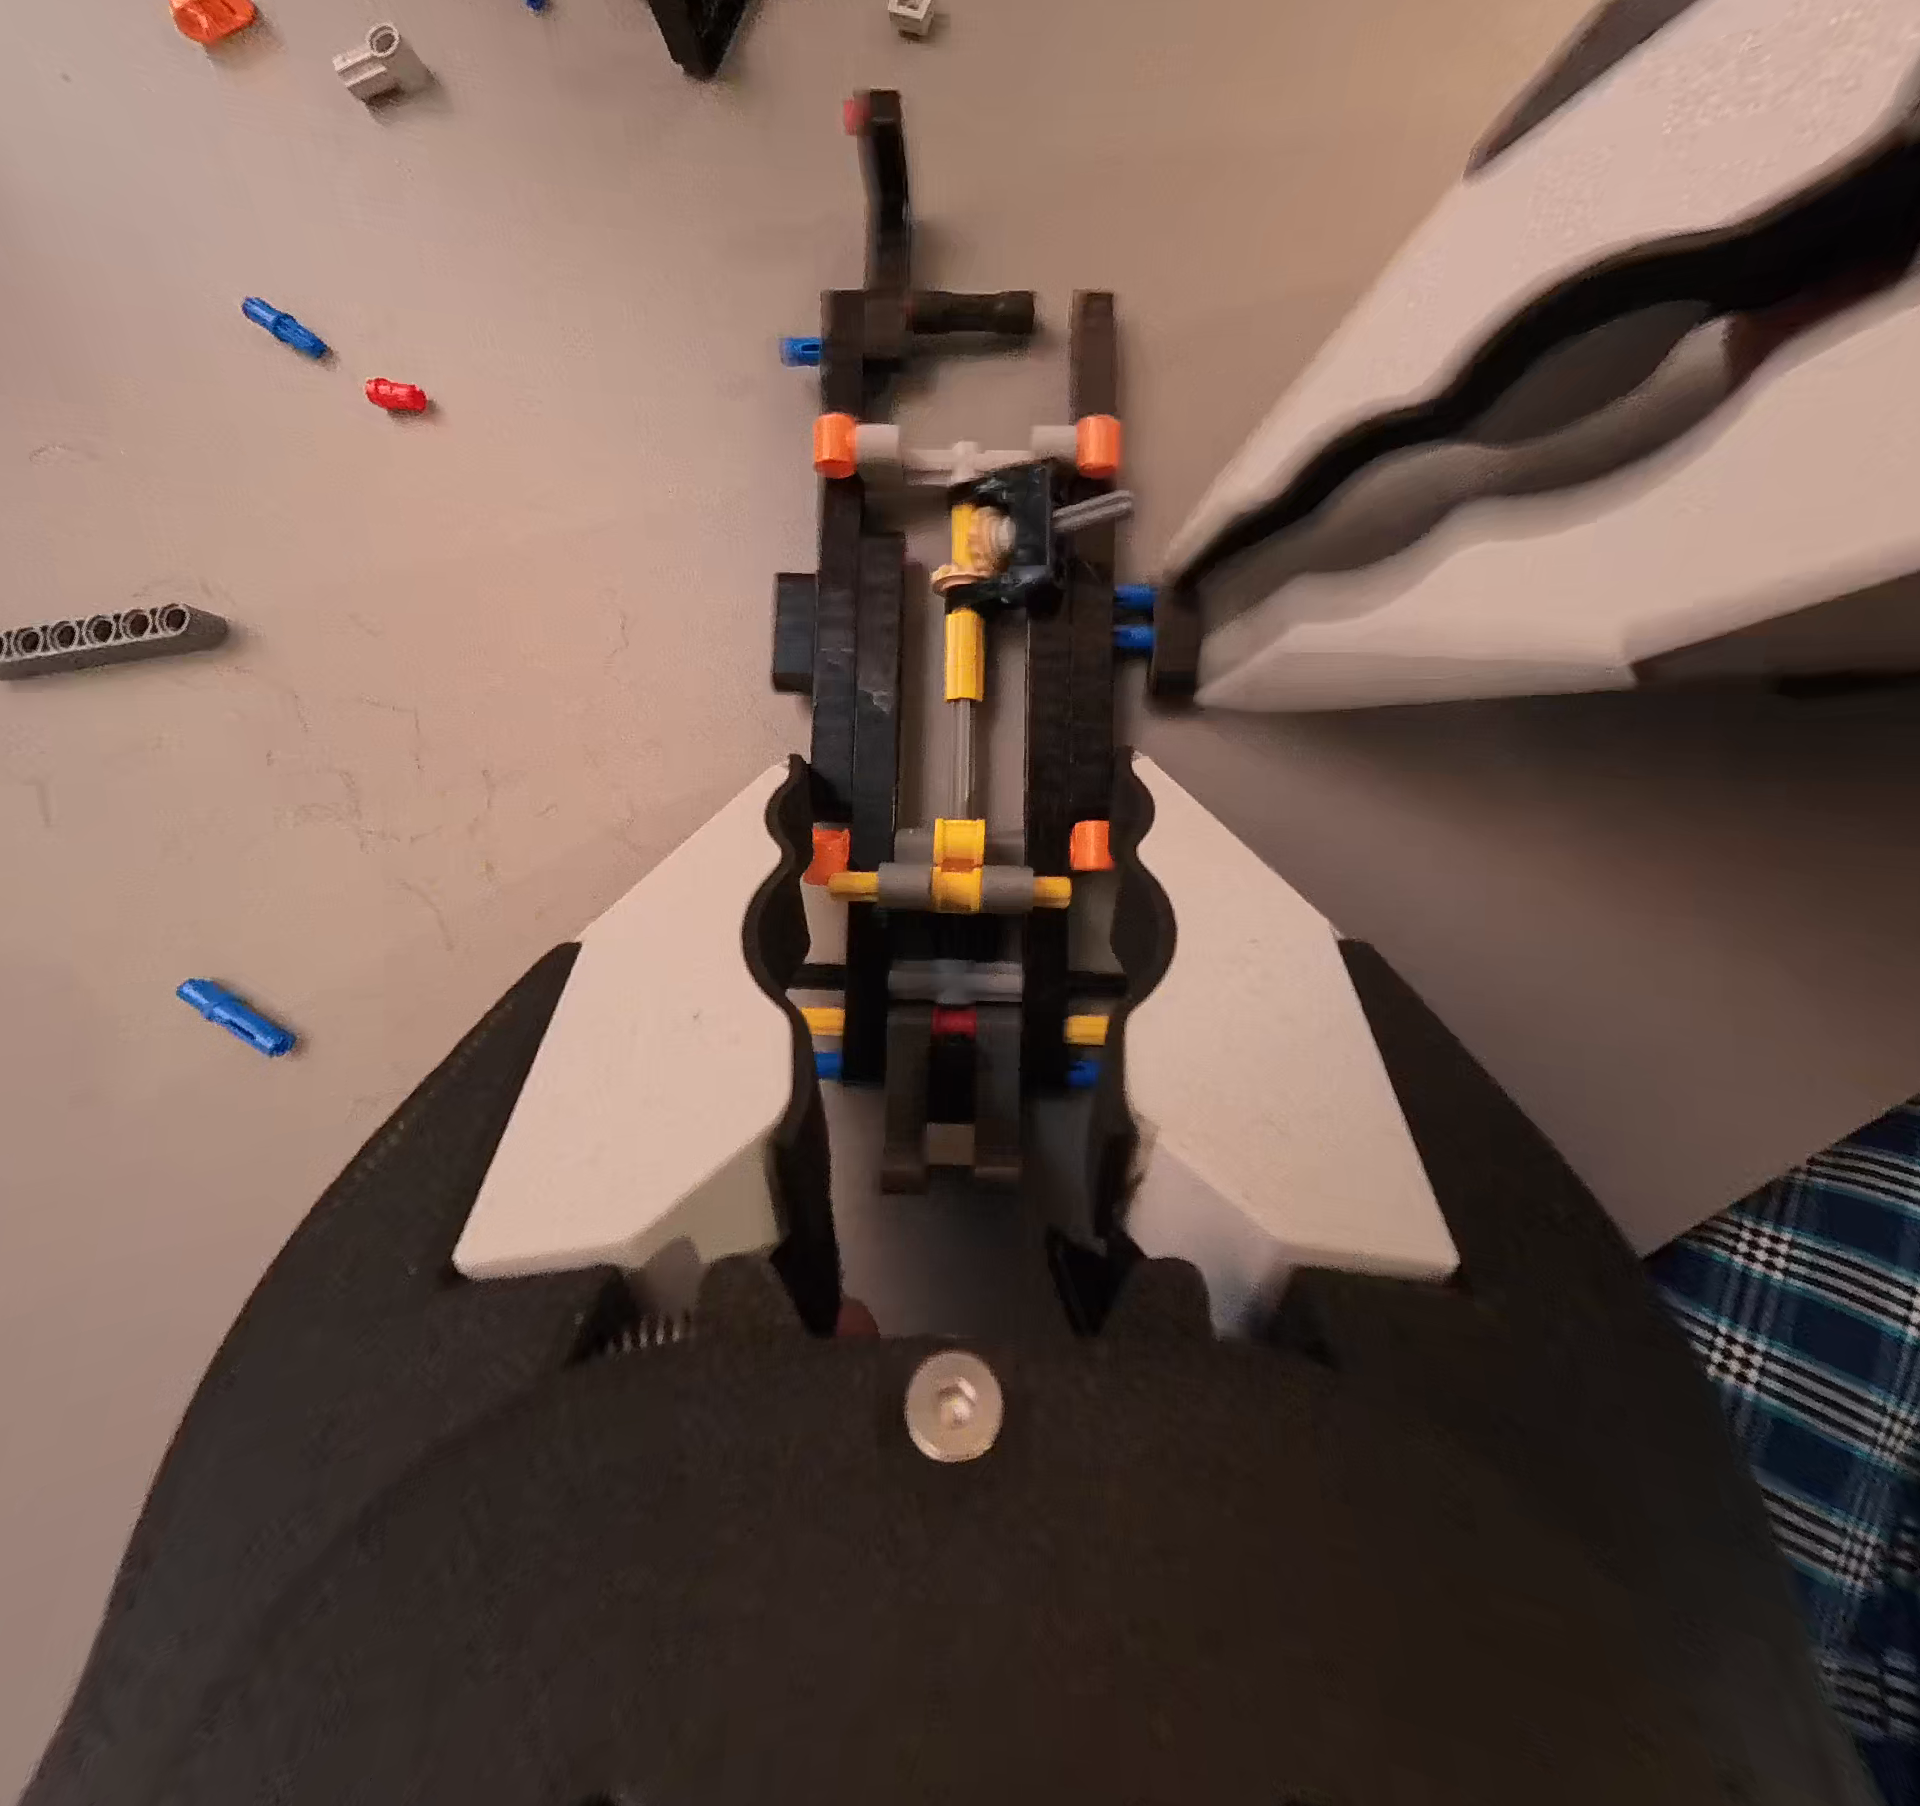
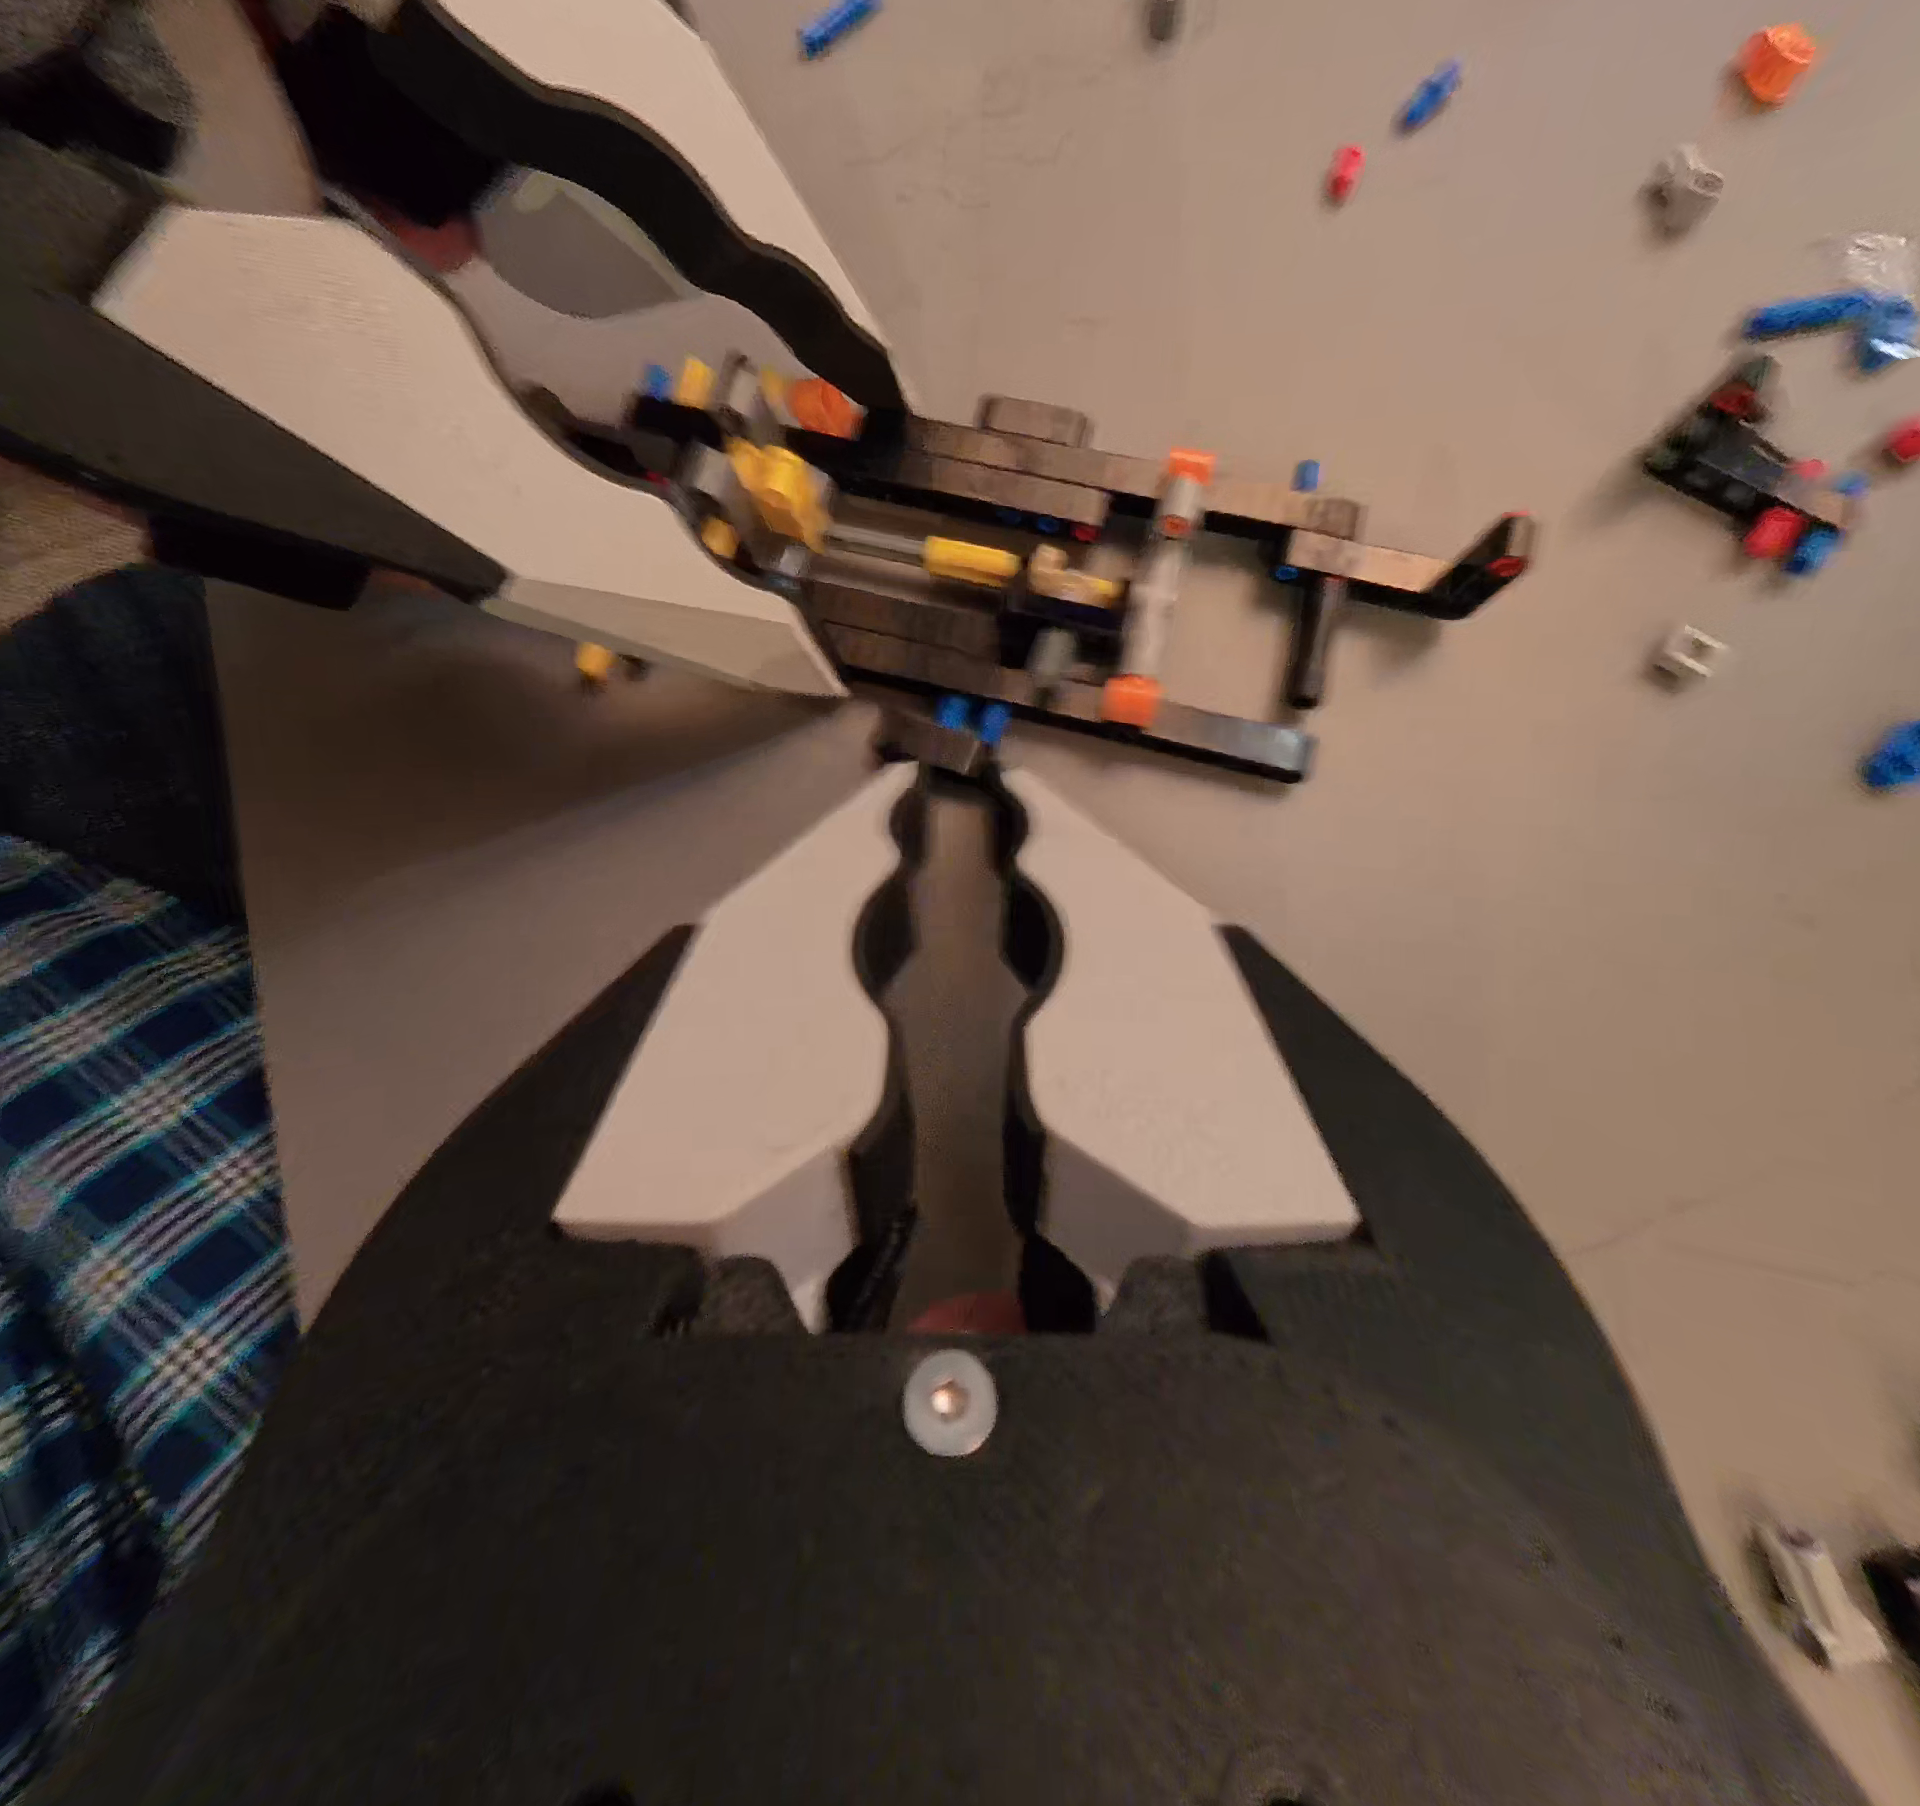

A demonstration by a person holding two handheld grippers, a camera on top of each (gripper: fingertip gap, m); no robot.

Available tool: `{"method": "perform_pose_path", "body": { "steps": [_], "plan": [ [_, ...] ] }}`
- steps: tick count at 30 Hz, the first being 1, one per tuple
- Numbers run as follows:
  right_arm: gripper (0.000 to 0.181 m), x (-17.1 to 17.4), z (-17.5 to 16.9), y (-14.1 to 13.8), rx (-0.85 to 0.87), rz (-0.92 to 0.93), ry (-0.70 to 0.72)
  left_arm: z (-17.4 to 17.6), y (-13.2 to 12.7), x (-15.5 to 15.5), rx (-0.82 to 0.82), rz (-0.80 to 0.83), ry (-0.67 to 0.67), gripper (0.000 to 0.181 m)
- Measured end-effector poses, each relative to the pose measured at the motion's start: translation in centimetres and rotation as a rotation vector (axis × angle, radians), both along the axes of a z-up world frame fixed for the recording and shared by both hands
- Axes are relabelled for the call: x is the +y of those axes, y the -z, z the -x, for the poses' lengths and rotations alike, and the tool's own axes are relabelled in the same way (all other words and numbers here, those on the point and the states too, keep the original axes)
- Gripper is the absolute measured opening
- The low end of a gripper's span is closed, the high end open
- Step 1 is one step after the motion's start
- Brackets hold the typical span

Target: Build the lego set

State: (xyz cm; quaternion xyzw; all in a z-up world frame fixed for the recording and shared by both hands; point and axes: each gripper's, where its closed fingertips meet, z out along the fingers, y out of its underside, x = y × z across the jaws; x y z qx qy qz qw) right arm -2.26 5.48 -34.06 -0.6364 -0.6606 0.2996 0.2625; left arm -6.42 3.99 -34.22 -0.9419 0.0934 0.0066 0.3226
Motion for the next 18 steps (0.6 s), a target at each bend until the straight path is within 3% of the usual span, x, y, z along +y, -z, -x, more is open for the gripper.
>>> {"method": "perform_pose_path", "body": {
  "steps": [6,11,14,18],
  "plan": [
    [0.005,0.0,-0.1,0.0,0.0,-0.008,-0.011,-0.1,0.0,0.1,-0.023,0.001,0.003,0.056],
    [0.014,0.1,-1.5,-0.9,0.026,-0.022,-0.022,0.2,0.0,0.0,-0.027,-0.003,-0.005,0.056],
    [0.021,-0.8,-3.3,-2.2,0.018,0.0,-0.126,0.3,0.0,0.0,-0.04,-0.002,-0.012,0.056],
    [0.032,-4.8,-6.4,-2.9,0.021,0.124,-0.281,0.3,0.0,0.0,-0.036,0.0,-0.012,0.056]
  ]
}}
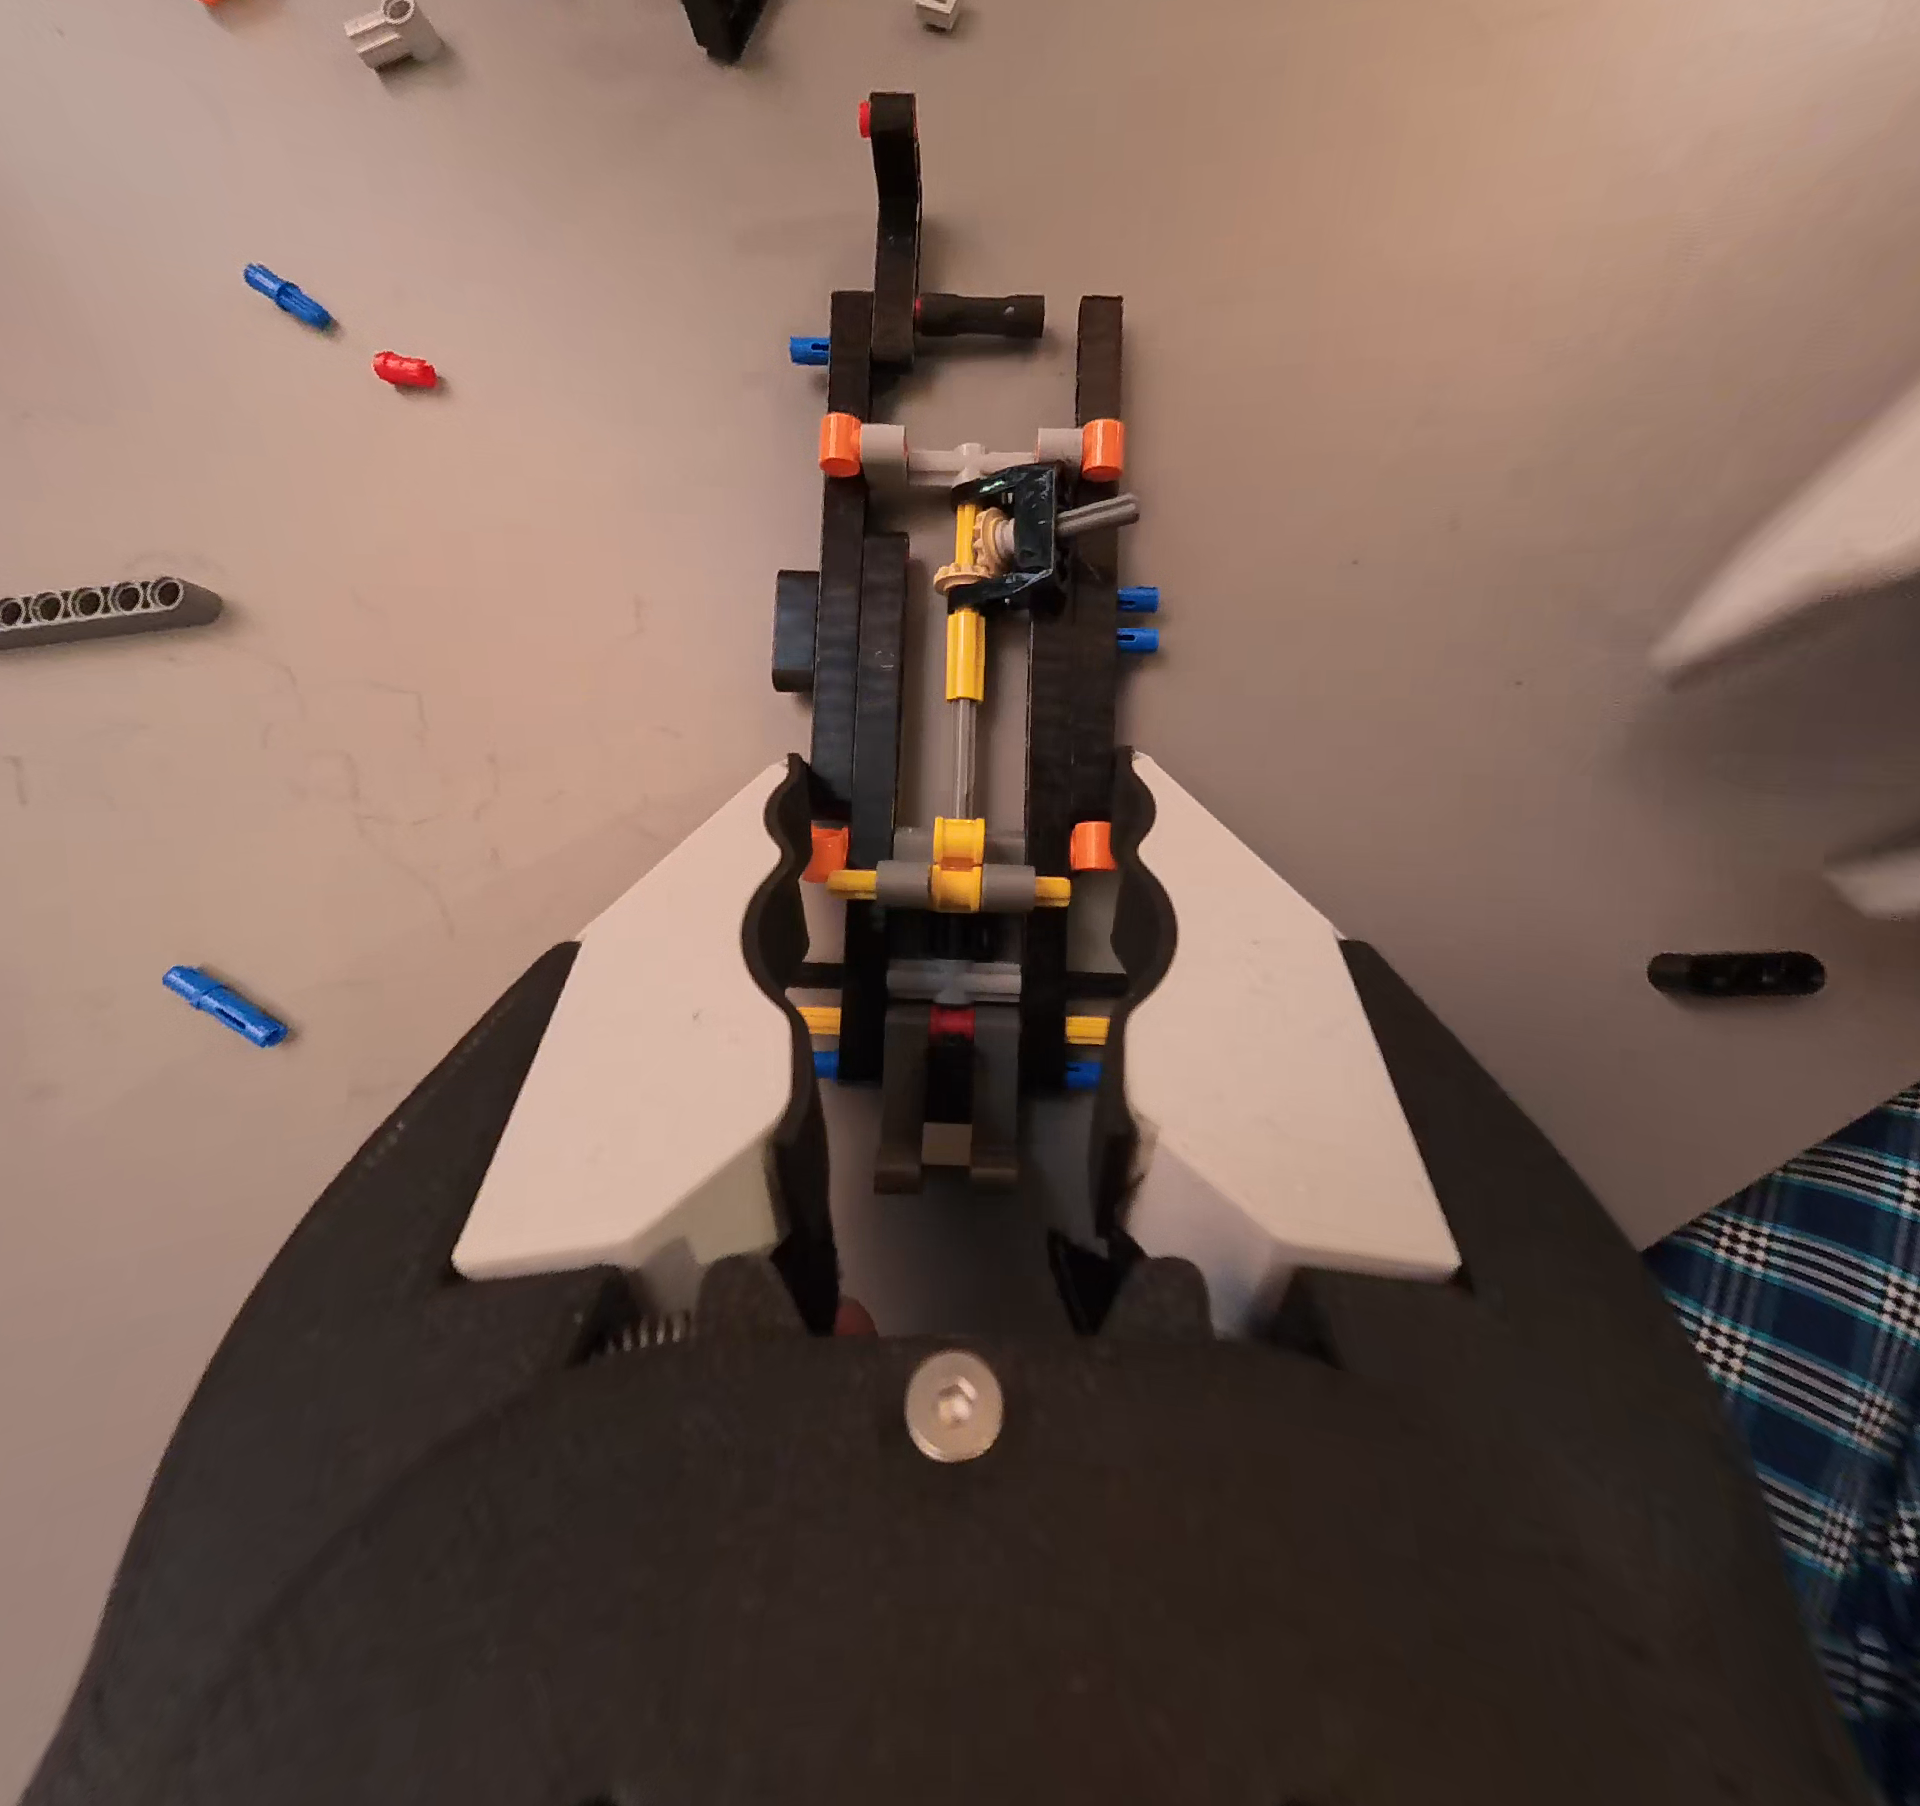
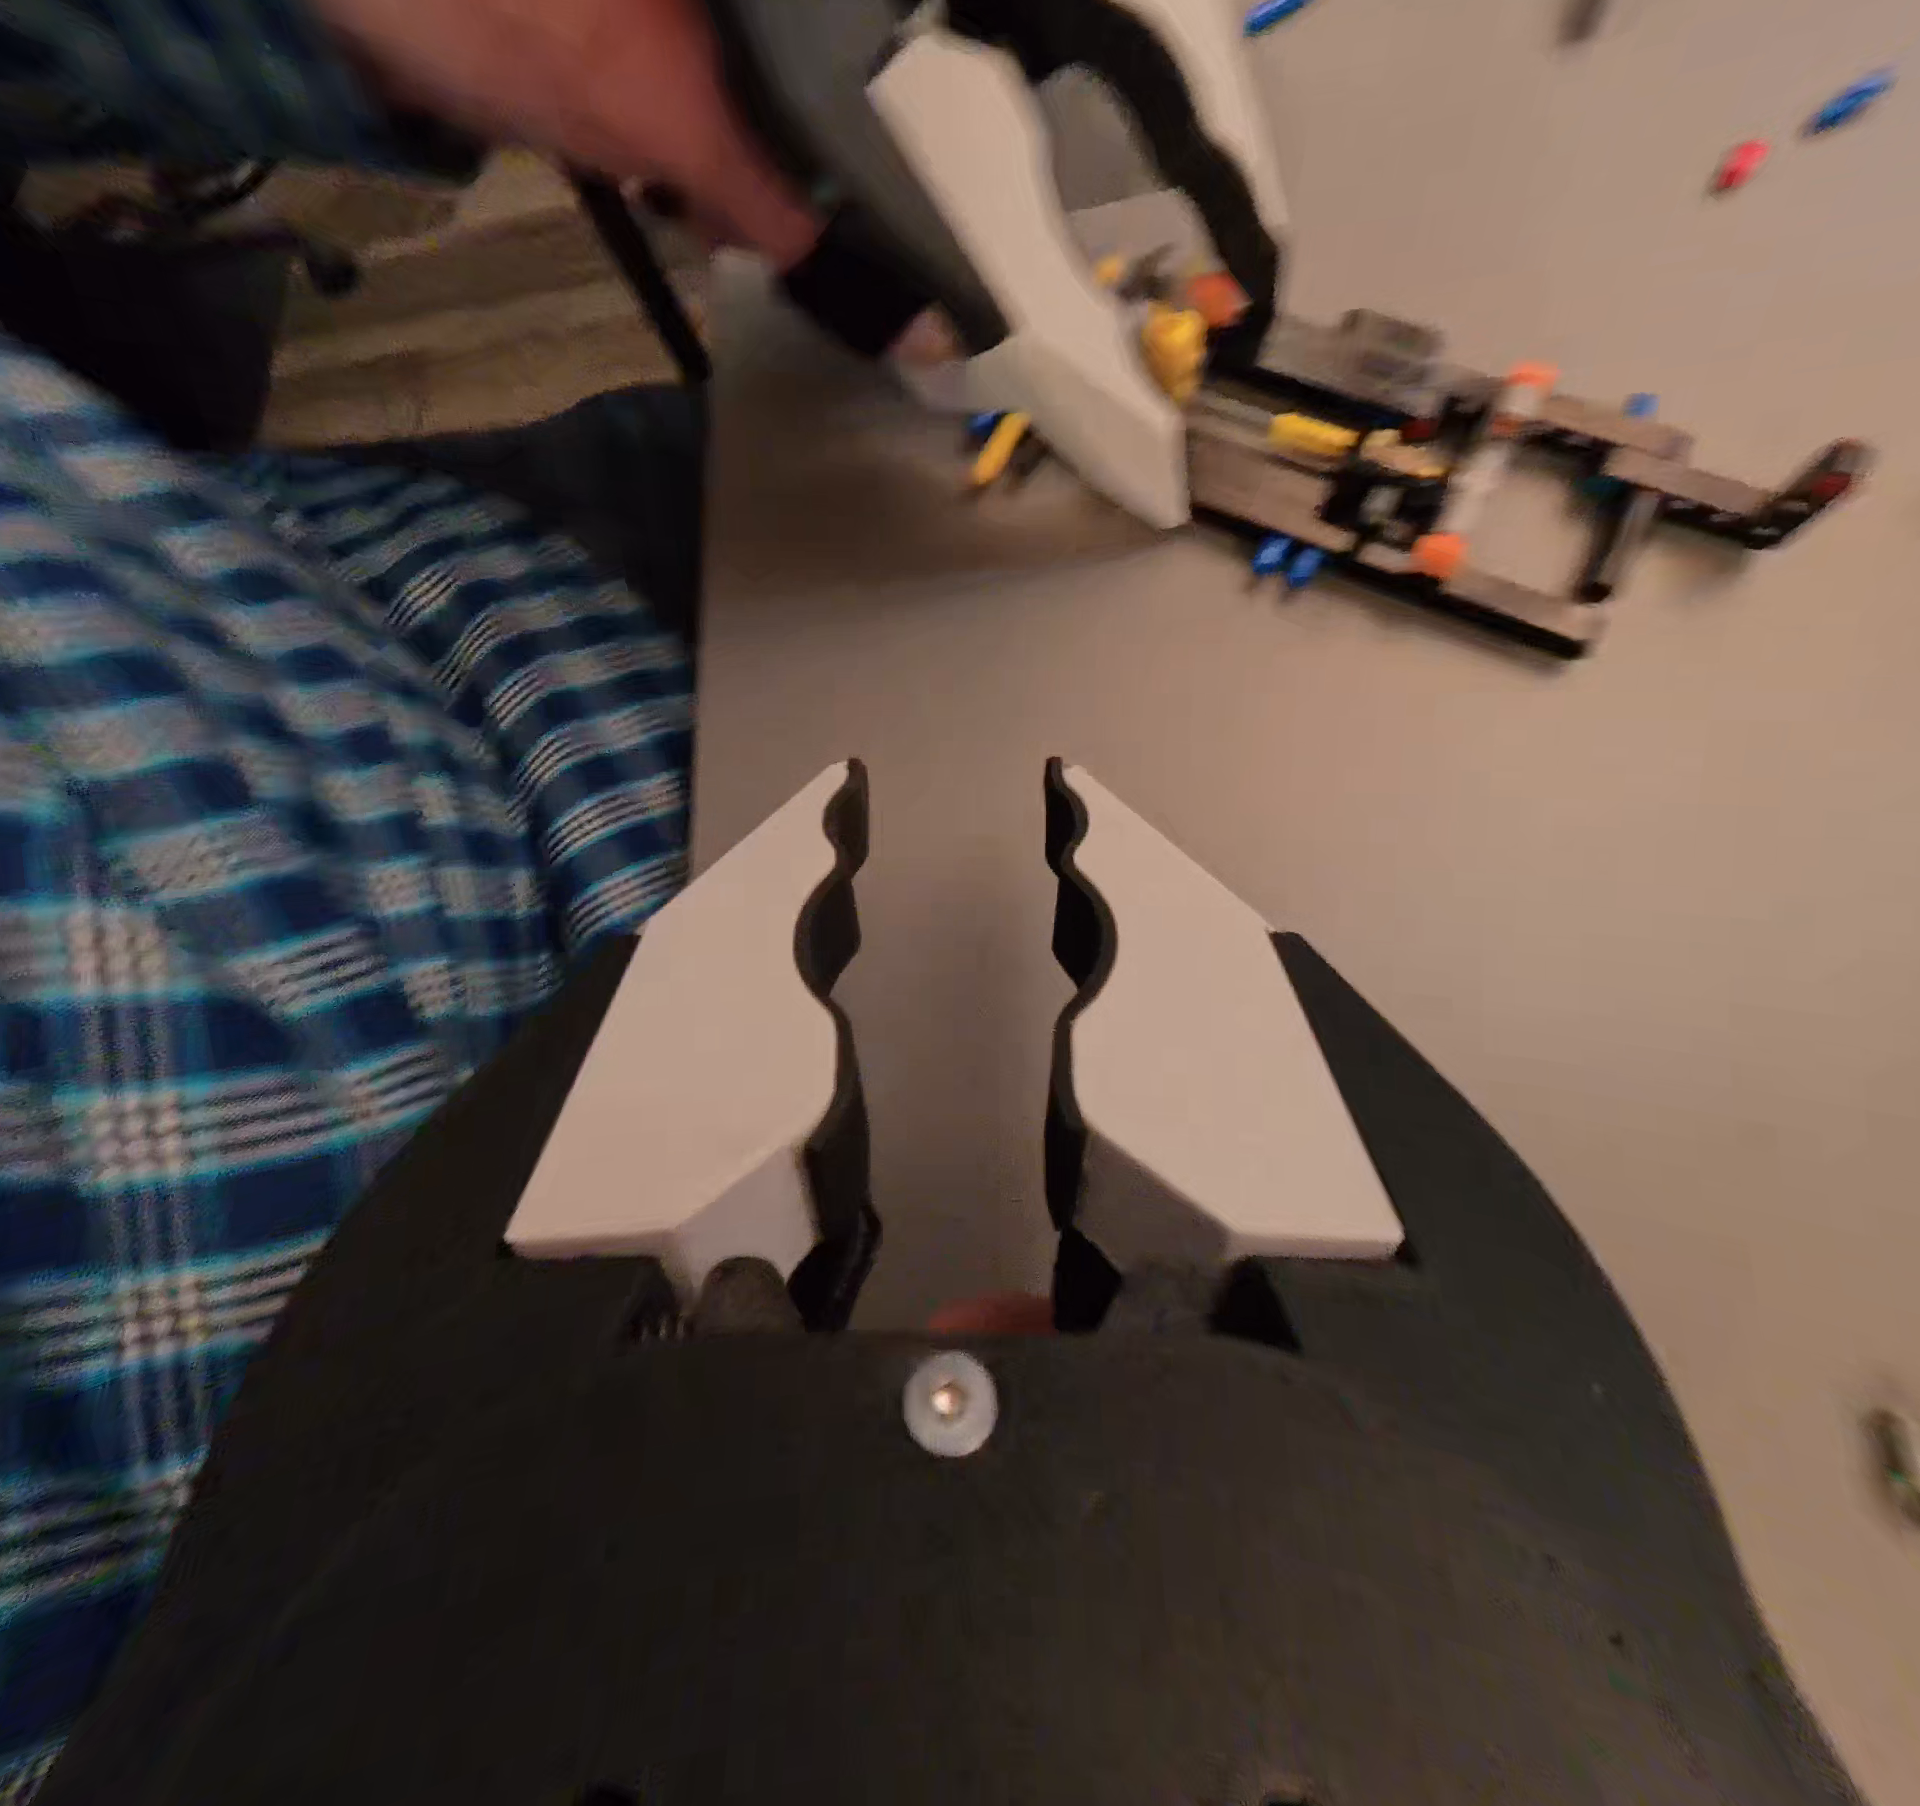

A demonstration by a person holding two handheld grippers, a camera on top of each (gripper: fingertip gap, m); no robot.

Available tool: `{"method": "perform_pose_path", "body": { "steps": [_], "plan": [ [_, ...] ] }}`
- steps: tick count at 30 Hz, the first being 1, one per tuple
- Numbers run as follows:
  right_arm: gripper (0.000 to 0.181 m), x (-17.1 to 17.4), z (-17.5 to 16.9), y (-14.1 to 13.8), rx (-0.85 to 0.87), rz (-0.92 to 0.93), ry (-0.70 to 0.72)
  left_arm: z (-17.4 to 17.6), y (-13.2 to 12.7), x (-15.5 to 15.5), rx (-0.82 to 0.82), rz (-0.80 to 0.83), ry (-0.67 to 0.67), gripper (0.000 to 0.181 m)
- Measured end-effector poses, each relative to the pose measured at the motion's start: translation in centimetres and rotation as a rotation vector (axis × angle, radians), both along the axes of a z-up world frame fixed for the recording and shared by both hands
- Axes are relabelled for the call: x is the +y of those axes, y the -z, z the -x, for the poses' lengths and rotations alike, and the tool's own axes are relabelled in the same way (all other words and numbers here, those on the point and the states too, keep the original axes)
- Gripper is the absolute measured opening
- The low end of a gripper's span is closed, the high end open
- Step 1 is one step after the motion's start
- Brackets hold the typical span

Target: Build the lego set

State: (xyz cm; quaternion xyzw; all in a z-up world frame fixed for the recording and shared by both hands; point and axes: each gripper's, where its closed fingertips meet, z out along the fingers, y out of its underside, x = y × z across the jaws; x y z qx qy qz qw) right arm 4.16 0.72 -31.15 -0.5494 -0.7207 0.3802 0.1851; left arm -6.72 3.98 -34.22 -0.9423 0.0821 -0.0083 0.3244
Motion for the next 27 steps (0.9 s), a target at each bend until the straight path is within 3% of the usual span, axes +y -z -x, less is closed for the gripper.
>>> {"method": "perform_pose_path", "body": {
  "steps": [4,8,10,14,21,27],
  "plan": [
    [0.03,-2.7,-1.8,2.0,-0.021,-0.136,-0.167,0.0,0.0,0.0,-0.001,0.003,0.002,0.056],
    [0.015,-3.3,-1.4,2.9,-0.074,-0.144,-0.159,-0.2,0.0,-0.2,0.017,0.01,0.01,0.056],
    [0.005,-2.8,-1.2,2.9,-0.07,-0.17,-0.14,-0.3,0.0,-0.2,0.016,0.008,0.009,0.056],
    [0.005,-0.5,-0.5,2.1,-0.042,-0.247,-0.106,-0.4,0.0,-0.1,0.016,0.008,0.016,0.056],
    [0.005,6.6,2.0,2.2,-0.021,-0.72,-0.131,-0.6,0.0,-0.2,0.01,0.011,0.023,0.057],
    [0.012,4.9,1.8,2.6,0.021,-0.851,-0.286,-0.6,0.0,-0.2,0.004,0.011,0.023,0.056]
  ]
}}
